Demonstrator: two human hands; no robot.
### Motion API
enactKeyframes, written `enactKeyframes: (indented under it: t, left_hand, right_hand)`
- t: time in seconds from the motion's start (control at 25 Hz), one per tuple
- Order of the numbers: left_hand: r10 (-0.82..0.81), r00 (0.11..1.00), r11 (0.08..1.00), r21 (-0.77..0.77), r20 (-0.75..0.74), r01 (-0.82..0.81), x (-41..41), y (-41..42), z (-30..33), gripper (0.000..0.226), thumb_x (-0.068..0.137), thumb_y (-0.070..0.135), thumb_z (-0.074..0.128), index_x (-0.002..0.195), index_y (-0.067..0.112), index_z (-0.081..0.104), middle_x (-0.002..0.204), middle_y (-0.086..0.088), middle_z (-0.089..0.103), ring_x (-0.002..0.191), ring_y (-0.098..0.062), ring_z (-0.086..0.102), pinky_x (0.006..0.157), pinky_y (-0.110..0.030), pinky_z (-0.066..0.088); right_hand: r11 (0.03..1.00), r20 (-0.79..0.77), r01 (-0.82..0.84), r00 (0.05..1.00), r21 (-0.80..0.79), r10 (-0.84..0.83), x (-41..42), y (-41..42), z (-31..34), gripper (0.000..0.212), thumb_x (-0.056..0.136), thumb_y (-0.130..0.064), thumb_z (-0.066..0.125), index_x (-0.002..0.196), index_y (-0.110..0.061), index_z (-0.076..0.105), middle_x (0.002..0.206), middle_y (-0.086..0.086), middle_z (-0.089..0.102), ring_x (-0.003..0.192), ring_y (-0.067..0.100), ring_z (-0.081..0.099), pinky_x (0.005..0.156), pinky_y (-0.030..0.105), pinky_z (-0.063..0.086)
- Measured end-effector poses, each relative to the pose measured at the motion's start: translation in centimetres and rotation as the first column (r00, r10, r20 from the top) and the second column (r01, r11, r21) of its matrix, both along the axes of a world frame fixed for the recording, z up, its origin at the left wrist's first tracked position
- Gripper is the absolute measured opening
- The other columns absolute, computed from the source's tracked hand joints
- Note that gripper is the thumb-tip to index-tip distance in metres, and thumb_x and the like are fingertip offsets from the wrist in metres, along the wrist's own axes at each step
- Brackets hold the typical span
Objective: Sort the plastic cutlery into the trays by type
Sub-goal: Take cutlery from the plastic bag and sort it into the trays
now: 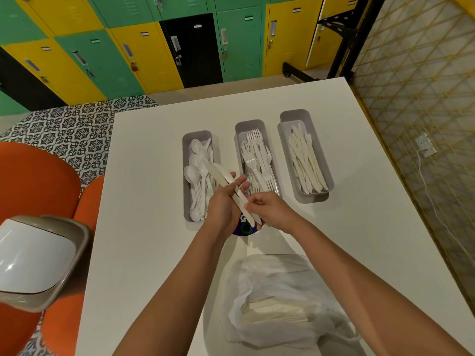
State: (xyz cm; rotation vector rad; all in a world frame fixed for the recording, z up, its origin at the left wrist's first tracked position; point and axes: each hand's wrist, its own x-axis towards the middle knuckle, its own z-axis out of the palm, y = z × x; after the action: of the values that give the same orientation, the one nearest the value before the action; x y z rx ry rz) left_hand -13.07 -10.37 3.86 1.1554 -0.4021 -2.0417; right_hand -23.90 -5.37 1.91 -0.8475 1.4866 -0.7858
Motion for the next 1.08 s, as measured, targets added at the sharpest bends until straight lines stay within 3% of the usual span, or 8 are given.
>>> enactKeyframes:
  t: [0.16, 0.32, 0.48, 0.68, 0.84, 0.92, 0.96, 1.08]
  left_hand:
    - [-0.218, 0.944, 0.967, -0.075, 0.246, 0.243, -0.1, 1.3, -0.1, 0.027, 0.098, 0.000, 0.034, 0.108, 0.009, 0.057, 0.100, -0.013, 0.064, 0.092, -0.021, 0.064, 0.076, -0.030, 0.054]
    - [-0.137, 0.906, 0.975, -0.108, 0.400, 0.195, -0.6, 1.4, -0.8, 0.022, 0.100, 0.006, 0.038, 0.104, 0.014, 0.058, 0.094, -0.003, 0.063, 0.089, -0.019, 0.064, 0.088, -0.042, 0.054]
    - [-0.171, 0.896, 0.969, -0.096, 0.410, 0.229, -0.9, 1.4, -0.7, 0.020, 0.100, 0.008, 0.041, 0.112, 0.013, 0.056, 0.094, -0.004, 0.063, 0.084, -0.011, 0.064, 0.072, -0.026, 0.055]
    - [-0.224, 0.901, 0.964, -0.049, 0.372, 0.260, -1.3, 1.8, -0.8, 0.021, 0.097, 0.007, 0.047, 0.114, 0.005, 0.058, 0.088, -0.007, 0.065, 0.083, -0.015, 0.064, 0.050, -0.018, 0.052]
    - [-0.285, 0.880, 0.948, -0.021, 0.381, 0.316, -1.8, 1.9, -1.1, 0.020, 0.096, 0.010, 0.050, 0.112, 0.005, 0.060, 0.092, -0.004, 0.066, 0.084, -0.014, 0.066, 0.070, -0.026, 0.057]
    - [-0.303, 0.869, 0.943, -0.011, 0.392, 0.334, -2.0, 1.8, -1.1, 0.013, 0.095, 0.013, 0.053, 0.100, 0.006, 0.063, 0.084, -0.003, 0.067, 0.075, -0.013, 0.066, 0.069, -0.025, 0.057]
    - [-0.309, 0.865, 0.940, -0.012, 0.395, 0.341, -2.1, 1.8, -0.9, 0.011, 0.095, 0.014, 0.054, 0.091, 0.008, 0.063, 0.074, -0.001, 0.066, 0.065, -0.009, 0.063, 0.064, -0.022, 0.055]
    - [-0.302, 0.859, 0.937, -0.038, 0.413, 0.347, -2.6, 1.7, -0.5, 0.019, 0.094, 0.014, 0.056, 0.075, 0.011, 0.057, 0.046, 0.008, 0.056, 0.039, -0.003, 0.043, 0.043, -0.013, 0.039]
  right_hand:
    - [0.988, -0.009, 0.144, 0.989, -0.051, -0.145, -0.3, 0.0, -0.4, 0.014, 0.088, -0.008, 0.060, 0.076, -0.011, 0.065, 0.085, 0.010, 0.066, 0.075, 0.022, 0.061, 0.070, 0.036, 0.050]
    - [0.949, -0.189, 0.287, 0.933, -0.129, -0.307, -0.9, 0.4, -0.2, 0.009, 0.087, -0.014, 0.062, 0.079, -0.012, 0.065, 0.082, 0.009, 0.063, 0.071, 0.025, 0.061, 0.061, 0.038, 0.056]
    - [0.884, -0.379, 0.432, 0.799, -0.178, -0.466, -4.1, 0.6, -0.2, 0.016, 0.090, -0.016, 0.057, 0.077, -0.009, 0.061, 0.062, -0.004, 0.051, 0.056, 0.011, 0.049, 0.058, 0.031, 0.050]
    - [0.900, -0.690, 0.430, 0.629, -0.075, -0.358, -8.7, 0.7, -1.7, 0.027, 0.087, -0.026, 0.055, 0.074, -0.004, 0.065, 0.072, 0.010, 0.066, 0.068, 0.029, 0.060, 0.062, 0.031, 0.047]
    - [0.920, -0.780, 0.393, 0.576, 0.004, -0.243, -10.7, 0.4, -1.7, 0.028, 0.088, -0.037, 0.059, 0.083, -0.010, 0.066, 0.087, 0.009, 0.069, 0.075, 0.028, 0.062, 0.064, 0.031, 0.047]
    - [0.923, -0.806, 0.382, 0.536, -0.033, -0.251, -10.7, 0.4, -1.6, 0.028, 0.086, -0.039, 0.061, 0.094, -0.012, 0.064, 0.096, 0.006, 0.063, 0.083, 0.027, 0.060, 0.070, 0.034, 0.049]
    - [0.925, -0.775, 0.373, 0.564, -0.067, -0.284, -10.5, 0.4, -1.5, 0.026, 0.086, -0.037, 0.062, 0.095, -0.013, 0.063, 0.096, 0.006, 0.060, 0.085, 0.025, 0.060, 0.072, 0.035, 0.049]
    - [0.956, -0.462, 0.281, 0.839, -0.086, -0.289, -8.4, 0.3, -0.3, 0.013, 0.087, -0.028, 0.062, 0.084, -0.015, 0.066, 0.083, 0.000, 0.061, 0.076, 0.015, 0.060, 0.075, 0.031, 0.048]
